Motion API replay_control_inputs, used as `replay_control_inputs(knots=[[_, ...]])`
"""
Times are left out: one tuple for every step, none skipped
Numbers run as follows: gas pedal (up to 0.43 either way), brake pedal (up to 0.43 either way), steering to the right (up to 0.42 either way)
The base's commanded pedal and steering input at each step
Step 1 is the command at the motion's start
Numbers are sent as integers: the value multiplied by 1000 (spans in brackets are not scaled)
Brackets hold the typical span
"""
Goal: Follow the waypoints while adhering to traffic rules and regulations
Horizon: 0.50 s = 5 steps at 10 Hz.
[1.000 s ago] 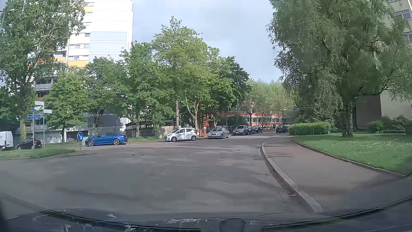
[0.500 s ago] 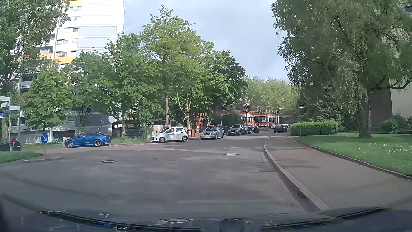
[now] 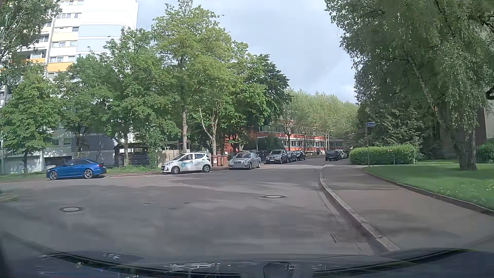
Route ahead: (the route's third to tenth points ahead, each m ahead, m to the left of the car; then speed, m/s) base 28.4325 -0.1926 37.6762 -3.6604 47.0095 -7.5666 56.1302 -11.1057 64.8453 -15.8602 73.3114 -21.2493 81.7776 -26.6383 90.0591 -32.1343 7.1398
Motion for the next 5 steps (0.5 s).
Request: replay_control_inputs(knots=[[98,0,36],[98,0,37],[98,0,39],[98,0,43],[98,0,45]])
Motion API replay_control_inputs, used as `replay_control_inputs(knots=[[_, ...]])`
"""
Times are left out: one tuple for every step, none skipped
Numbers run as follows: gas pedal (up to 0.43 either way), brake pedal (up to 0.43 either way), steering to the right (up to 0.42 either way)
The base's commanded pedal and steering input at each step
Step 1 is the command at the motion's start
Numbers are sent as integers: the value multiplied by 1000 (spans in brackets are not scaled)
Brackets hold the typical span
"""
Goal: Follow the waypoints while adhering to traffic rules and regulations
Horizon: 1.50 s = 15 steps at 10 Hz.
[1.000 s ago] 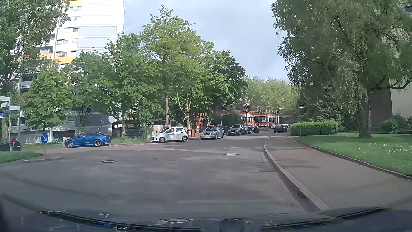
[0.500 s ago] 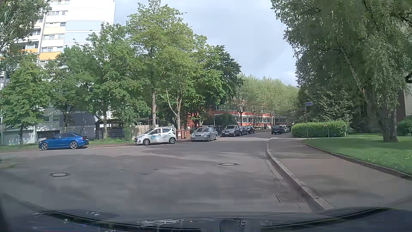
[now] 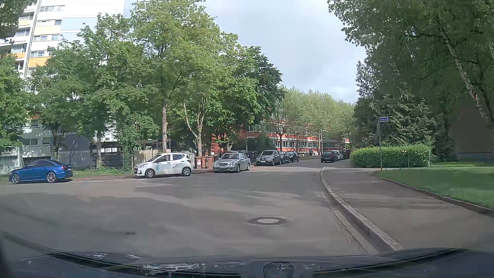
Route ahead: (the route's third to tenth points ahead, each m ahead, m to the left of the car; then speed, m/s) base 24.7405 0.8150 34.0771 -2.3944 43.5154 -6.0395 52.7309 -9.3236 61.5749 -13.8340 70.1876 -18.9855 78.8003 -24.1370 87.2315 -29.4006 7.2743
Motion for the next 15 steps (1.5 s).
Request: replay_control_inputs(knots=[[87,0,44],[87,0,44],[87,0,43],[87,0,44],[87,0,44],[87,0,44],[79,0,44],[67,0,44],[39,0,44],[8,0,44],[0,0,43],[0,0,42],[0,0,43],[0,0,42],[0,0,42]])
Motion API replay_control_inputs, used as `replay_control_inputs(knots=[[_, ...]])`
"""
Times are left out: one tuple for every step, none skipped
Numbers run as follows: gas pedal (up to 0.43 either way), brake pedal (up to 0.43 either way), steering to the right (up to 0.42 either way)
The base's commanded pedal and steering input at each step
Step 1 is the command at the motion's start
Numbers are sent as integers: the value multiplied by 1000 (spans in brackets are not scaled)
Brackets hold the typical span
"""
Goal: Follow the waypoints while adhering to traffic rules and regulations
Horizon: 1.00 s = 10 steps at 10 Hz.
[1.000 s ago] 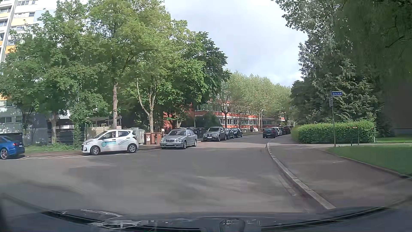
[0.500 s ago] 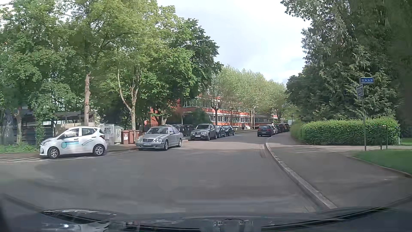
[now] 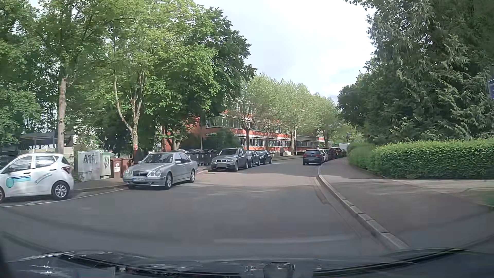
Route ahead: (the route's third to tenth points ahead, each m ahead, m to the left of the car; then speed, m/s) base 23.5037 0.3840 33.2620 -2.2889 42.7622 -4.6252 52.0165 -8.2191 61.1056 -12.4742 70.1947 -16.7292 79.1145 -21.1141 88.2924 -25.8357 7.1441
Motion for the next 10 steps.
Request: replay_control_inputs(knots=[[0,0,42],[0,0,42],[0,0,41],[0,0,41],[0,0,41],[0,0,40],[0,0,39],[0,0,38],[0,0,37],[0,0,34]])
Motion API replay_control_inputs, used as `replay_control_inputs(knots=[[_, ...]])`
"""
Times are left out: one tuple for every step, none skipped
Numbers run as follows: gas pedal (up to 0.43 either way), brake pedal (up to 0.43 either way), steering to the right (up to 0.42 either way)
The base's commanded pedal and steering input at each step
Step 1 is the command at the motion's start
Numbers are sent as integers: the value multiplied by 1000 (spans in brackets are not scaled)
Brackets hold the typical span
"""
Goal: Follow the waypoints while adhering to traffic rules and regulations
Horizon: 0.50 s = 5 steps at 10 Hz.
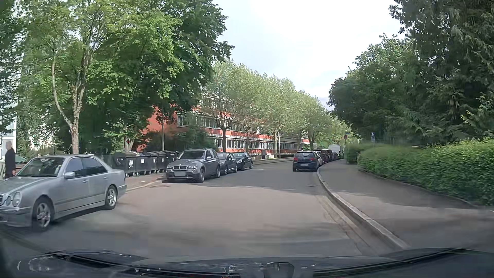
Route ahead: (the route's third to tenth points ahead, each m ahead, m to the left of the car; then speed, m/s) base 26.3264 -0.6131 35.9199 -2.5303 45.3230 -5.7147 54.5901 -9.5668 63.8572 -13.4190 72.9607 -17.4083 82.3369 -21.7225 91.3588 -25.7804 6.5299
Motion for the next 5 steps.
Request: replay_control_inputs(knots=[[0,0,33],[0,0,33],[0,0,30],[0,0,21],[0,0,15]])
